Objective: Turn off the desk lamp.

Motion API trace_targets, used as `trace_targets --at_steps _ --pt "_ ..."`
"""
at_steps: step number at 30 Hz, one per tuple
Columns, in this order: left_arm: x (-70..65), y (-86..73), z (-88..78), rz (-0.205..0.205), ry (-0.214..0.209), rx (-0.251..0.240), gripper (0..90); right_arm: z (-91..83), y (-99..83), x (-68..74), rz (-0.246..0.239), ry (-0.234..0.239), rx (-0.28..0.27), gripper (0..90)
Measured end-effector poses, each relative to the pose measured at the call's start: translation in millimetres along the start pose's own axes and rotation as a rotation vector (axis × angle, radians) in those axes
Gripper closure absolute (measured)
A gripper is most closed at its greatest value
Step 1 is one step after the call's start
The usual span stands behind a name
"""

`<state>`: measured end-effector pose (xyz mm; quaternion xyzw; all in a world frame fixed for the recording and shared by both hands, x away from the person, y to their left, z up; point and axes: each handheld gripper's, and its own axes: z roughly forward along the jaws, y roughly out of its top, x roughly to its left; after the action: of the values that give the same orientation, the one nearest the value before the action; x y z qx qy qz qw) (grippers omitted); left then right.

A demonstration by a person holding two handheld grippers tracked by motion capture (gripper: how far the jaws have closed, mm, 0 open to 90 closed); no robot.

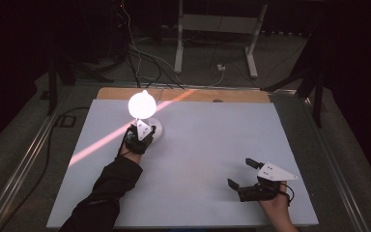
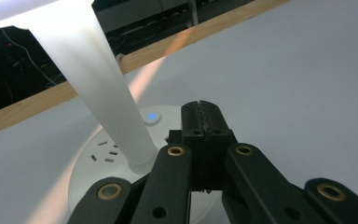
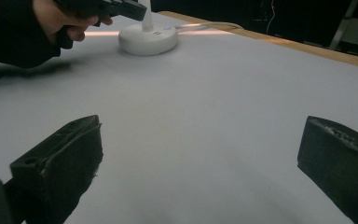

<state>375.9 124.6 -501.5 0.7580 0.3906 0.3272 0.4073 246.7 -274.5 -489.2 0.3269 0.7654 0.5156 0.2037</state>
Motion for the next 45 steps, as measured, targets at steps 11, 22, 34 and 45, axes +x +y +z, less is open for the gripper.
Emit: trace_targets --at_steps 11,22,34,45 --pt "1.7 -8.1 5.9 -0.003 0.001 0.029 90.0 0.3 -0.1 0.0 0.003 0.000 0.001 0.0" --pt "2.0 -12.3 10.3 -0.002 -0.002 0.050 90.0 0.4 -0.2 0.0 0.003 -0.001 0.002 0.0" --pt "1.9 -16.1 13.4 0.005 0.001 0.067 90.0 0.3 -0.3 -0.1 0.003 -0.003 0.005 0.0" --pt "2.7 -16.9 14.4 0.016 0.000 0.065 90.0 0.8 -0.4 0.1 -0.001 -0.002 0.007 0.0"
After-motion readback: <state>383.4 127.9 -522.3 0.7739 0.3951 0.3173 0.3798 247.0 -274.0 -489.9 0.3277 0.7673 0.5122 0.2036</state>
